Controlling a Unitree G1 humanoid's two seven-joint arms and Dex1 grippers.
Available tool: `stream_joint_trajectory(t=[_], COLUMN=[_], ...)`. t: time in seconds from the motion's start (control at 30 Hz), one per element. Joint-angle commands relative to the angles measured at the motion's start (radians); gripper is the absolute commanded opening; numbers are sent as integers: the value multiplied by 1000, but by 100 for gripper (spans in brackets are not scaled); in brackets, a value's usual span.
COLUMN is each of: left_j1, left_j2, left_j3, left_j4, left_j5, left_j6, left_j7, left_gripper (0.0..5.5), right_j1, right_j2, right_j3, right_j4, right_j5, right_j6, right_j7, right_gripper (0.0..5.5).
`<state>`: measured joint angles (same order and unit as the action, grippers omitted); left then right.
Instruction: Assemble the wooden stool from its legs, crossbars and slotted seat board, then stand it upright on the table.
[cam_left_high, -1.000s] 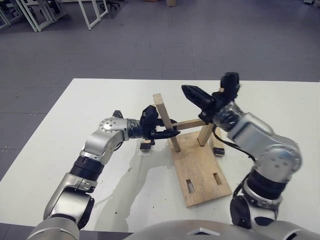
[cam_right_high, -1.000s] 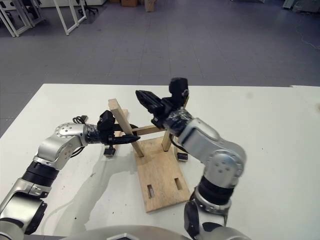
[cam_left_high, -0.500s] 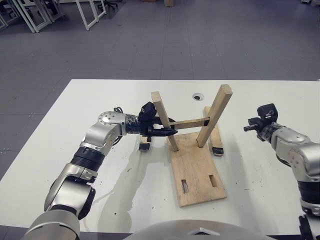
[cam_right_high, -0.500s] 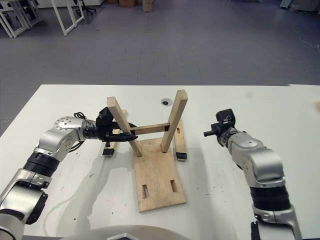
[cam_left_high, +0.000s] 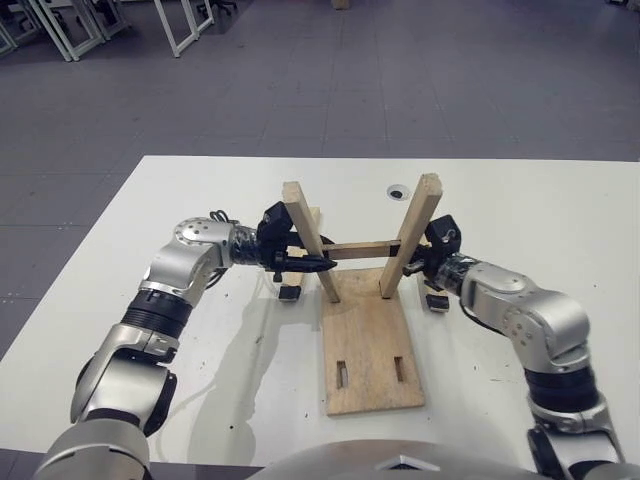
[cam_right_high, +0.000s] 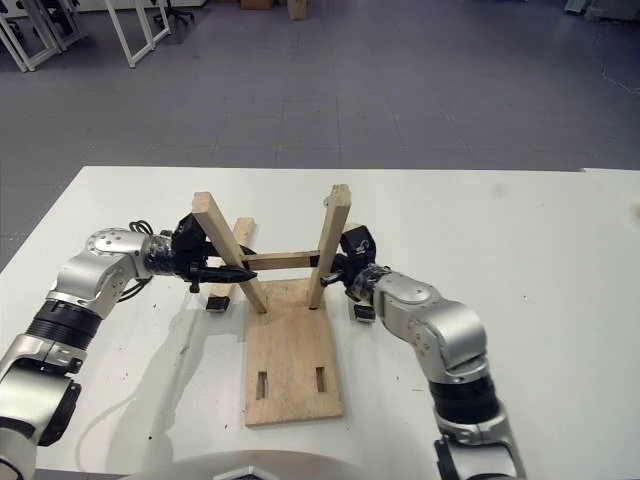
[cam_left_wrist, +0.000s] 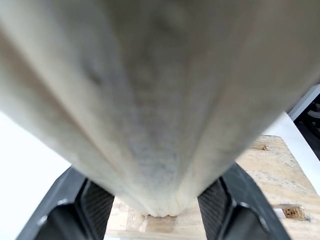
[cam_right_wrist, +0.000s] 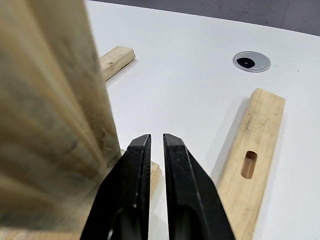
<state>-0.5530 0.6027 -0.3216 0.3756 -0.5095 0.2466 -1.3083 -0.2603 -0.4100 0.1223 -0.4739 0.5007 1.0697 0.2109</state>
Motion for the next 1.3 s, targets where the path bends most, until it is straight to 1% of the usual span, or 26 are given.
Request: stream_joint_trajectory(t=[0.03, 0.07, 0.1, 0.13, 0.17, 0.23, 0.33, 0.37, 0.47, 0.53, 0.63, 0.7, 0.73, 0.77, 0.87, 0.93, 1.0, 1.03, 1.13, 1.23, 1.3], left_j1=[61, 52, 47, 41, 32, 7, -43, -57, -92, -112, -124, -134, -138, -142, -151, -161, -176, -184, -192, -209, -226], left_j2=[-53, -61, -65, -70, -73, -78, -84, -85, -88, -93, -98, -102, -104, -107, -121, -121, -105, -94, -25, 53, 100], left_j3=[-85, -74, -68, -63, -62, -63, -60, -58, -58, -60, -55, -55, -54, -51, -27, -14, -12, -17, -42, -78, -62], left_j4=[65, 75, 80, 85, 92, 116, 165, 178, 207, 221, 227, 227, 228, 230, 241, 249, 261, 270, 275, 260, 265], left_j5=[135, 141, 145, 148, 151, 163, 181, 187, 202, 211, 218, 220, 223, 228, 258, 272, 290, 305, 352, 351, 370], left_j6=[18, 5, -5, -24, -35, -58, -81, -87, -105, -114, -119, -120, -125, -126, -132, -136, -136, -144, -145, -110, -103], left_j7=[13, 16, 18, 15, 9, -7, -38, -50, -82, -98, -111, -117, -114, -109, -104, -110, -137, -153, -254, -303, -302], left_gripper=[207, 207, 207, 207, 207, 207, 207, 207, 207, 207, 207, 207, 242, 252, 316, 349, 378, 405, 454, 454, 454], right_j1=[97, 127, 147, 149, 133, 88, 31, 19, 17, 38, 63, 98, 113, 125, 145, 159, 171, 175, 177, 178, 180], right_j2=[-317, -413, -479, -520, -529, -508, -442, -429, -406, -407, -405, -403, -401, -398, -388, -383, -377, -372, -355, -356, -375], right_j3=[-95, -101, -98, -88, -63, 6, 138, 188, 307, 364, 400, 408, 410, 412, 413, 408, 404, 402, 389, 366, 339], right_j4=[-1, 5, 4, -13, -42, -84, -84, -62, 30, 84, 153, 165, 164, 163, 168, 165, 164, 163, 163, 162, 144], right_j5=[28, 33, 41, 66, 92, 111, 64, 12, -143, -226, -303, -324, -328, -334, -352, -358, -360, -360, -354, -346, -341], right_j6=[-27, -47, -69, -86, -96, -118, -173, -225, -379, -473, -569, -593, -598, -602, -607, -603, -596, -592, -576, -569, -564], right_j7=[279, 381, 468, 554, 617, 689, 727, 732, 739, 753, 767, 765, 761, 757, 742, 732, 719, 711, 689, 678, 680], right_gripper=[45, 64, 85, 98, 121, 163, 222, 242, 242, 242, 242, 242, 246, 246, 246, 246, 246, 246, 246, 246, 246])
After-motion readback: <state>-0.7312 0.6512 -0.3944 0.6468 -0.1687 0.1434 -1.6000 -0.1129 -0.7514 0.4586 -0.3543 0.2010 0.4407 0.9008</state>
